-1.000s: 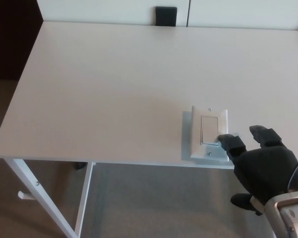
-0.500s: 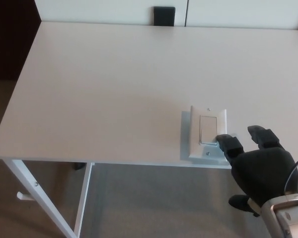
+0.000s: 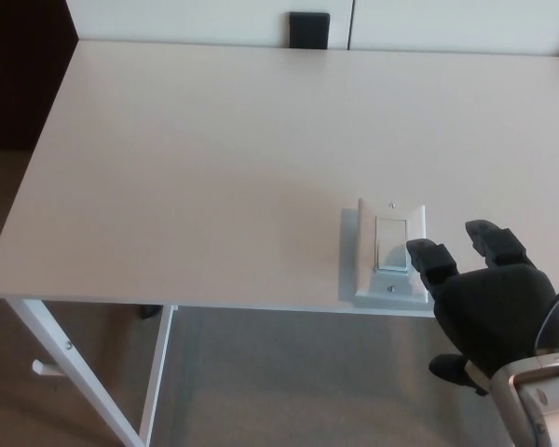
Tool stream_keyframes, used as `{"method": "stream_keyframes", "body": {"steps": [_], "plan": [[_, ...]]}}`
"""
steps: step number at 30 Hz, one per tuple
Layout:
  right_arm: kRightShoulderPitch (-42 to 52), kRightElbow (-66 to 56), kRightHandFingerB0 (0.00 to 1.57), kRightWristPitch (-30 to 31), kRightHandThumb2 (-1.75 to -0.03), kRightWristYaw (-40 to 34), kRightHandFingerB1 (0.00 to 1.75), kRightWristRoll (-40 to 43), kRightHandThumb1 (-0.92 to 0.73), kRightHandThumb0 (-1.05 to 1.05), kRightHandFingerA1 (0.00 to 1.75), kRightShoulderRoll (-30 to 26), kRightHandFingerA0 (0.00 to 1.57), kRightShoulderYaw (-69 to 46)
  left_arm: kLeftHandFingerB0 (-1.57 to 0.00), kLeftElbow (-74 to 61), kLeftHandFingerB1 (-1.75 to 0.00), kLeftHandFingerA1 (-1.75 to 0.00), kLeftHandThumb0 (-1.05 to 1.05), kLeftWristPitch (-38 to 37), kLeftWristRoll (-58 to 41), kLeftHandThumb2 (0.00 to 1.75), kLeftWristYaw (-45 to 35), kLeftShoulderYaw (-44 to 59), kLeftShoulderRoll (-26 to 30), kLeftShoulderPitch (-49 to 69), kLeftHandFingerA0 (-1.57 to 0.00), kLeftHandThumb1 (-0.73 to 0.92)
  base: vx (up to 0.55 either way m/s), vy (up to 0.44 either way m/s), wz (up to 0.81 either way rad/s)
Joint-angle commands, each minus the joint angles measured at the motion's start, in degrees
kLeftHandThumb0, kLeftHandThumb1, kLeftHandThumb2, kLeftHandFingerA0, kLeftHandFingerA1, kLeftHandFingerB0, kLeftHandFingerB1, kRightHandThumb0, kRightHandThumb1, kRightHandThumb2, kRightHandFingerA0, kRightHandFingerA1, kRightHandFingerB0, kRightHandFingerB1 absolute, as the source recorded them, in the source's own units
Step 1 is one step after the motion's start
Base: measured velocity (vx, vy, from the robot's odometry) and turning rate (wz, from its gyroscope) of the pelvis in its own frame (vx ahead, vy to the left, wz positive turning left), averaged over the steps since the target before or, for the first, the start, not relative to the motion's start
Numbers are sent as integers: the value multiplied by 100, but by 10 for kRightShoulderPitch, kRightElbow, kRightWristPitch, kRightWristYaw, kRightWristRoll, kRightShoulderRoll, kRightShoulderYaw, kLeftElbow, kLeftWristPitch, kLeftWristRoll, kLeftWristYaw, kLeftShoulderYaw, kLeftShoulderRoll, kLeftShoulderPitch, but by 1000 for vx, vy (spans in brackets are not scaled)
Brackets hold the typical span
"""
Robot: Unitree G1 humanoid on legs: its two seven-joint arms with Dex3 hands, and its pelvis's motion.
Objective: The robot walk towards a table in front and then clicks the light switch button using the right hand's index finger
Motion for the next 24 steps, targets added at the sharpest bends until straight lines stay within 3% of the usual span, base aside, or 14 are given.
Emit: {"method": "stream_keyframes", "body": {"steps": [1, 2, 3, 4, 5, 6, 7, 12, 14, 19, 20, 22, 23, 24], "plan": [[-3, 6, 10, 5, -82, 7, 32, -10, -47, -77, 20, -2, 0, 2, -36, 4, -35, -43, -32, 3, 0, 58, -7, 3, 6, 2, -48, 60, 0, 0, 0], [-4, 8, 8, 2, -82, 2, 33, -8, -47, -78, 20, -3, 0, 2, -36, -1, -35, -43, -32, 4, 3, 58, -3, 2, 7, 3, -49, 60, 0, 0, 0], [-4, 9, 12, 0, -58, -3, 30, -5, -54, -70, 25, -3, 0, 2, -36, 0, -35, -43, -32, 5, 3, 58, -3, 2, 6, 2, -49, 59, 0, 0, 0], [-4, 12, 8, -2, -83, -8, 32, -3, -45, -74, 25, -3, 0, 2, -37, 2, -35, -43, -32, 5, 4, 58, -1, 1, 6, 0, -49, 59, 0, 0, 0], [-4, 14, 8, -2, -83, -5, 32, -3, -45, -74, 25, -4, 0, 3, -37, 2, -35, -43, -32, 3, 6, 58, -1, 1, 6, -1, -49, 59, 0, 0, 0], [-3, 15, 9, 0, -59, -1, 28, -4, -55, -69, 21, -1, 0, 6, -36, -9, -35, -43, -31, 8, 5, 58, -1, 0, 6, 3, -48, 60, 0, 0, 0], [-4, 18, 9, 0, -82, -1, 33, -4, -46, -75, 21, 2, 0, 8, -36, -17, -35, -43, -31, 12, 4, 58, -3, 0, 7, 6, -48, 60, 0, 0, 0], [-8, 31, 12, -4, -82, -17, 34, -2, -47, -78, 17, 8, 0, 15, -36, -6, -36, -44, -35, 5, 6, 60, -6, -1, 9, -1, -48, 61, 0, 0, 0], [-8, 38, 9, -12, -83, -31, 36, -1, -43, -72, 27, 9, 0, 23, -35, -15, -35, -42, -32, 20, 1, 58, -6, 1, 7, 2, -47, 60, 0, 0, 0], [-10, 43, 12, -12, -81, -37, 37, -2, -43, -72, 31, 10, 3, 33, -36, -15, -35, -43, -31, 23, 4, 58, -7, -1, 8, -2, -48, 60, 0, 0, 0], [-11, 46, 15, -12, -58, -40, 29, -3, -51, -73, 31, 11, 2, 36, -36, -10, -35, -42, -32, 21, 7, 58, -5, -2, 9, -5, -47, 60, 0, 0, 0], [-12, 49, 15, -12, -58, -44, 29, -2, -51, -73, 31, 11, 2, 38, -36, -12, -35, -42, -32, 19, 10, 58, -3, -3, 10, -5, -48, 60, 0, 0, 0], [-11, 49, 10, -12, -82, -45, 34, -1, -44, -75, 26, 11, 2, 40, -36, -14, -35, -42, -33, 19, 11, 58, -4, -3, 11, -5, -48, 60, 0, 0, 0], [-8, 50, 11, -13, -82, -48, 34, 0, -46, -77, 25, 9, 2, 43, -35, -17, -35, -42, -34, 19, 9, 58, -7, -3, 12, -2, -47, 60, 0, 0, 0]]}}
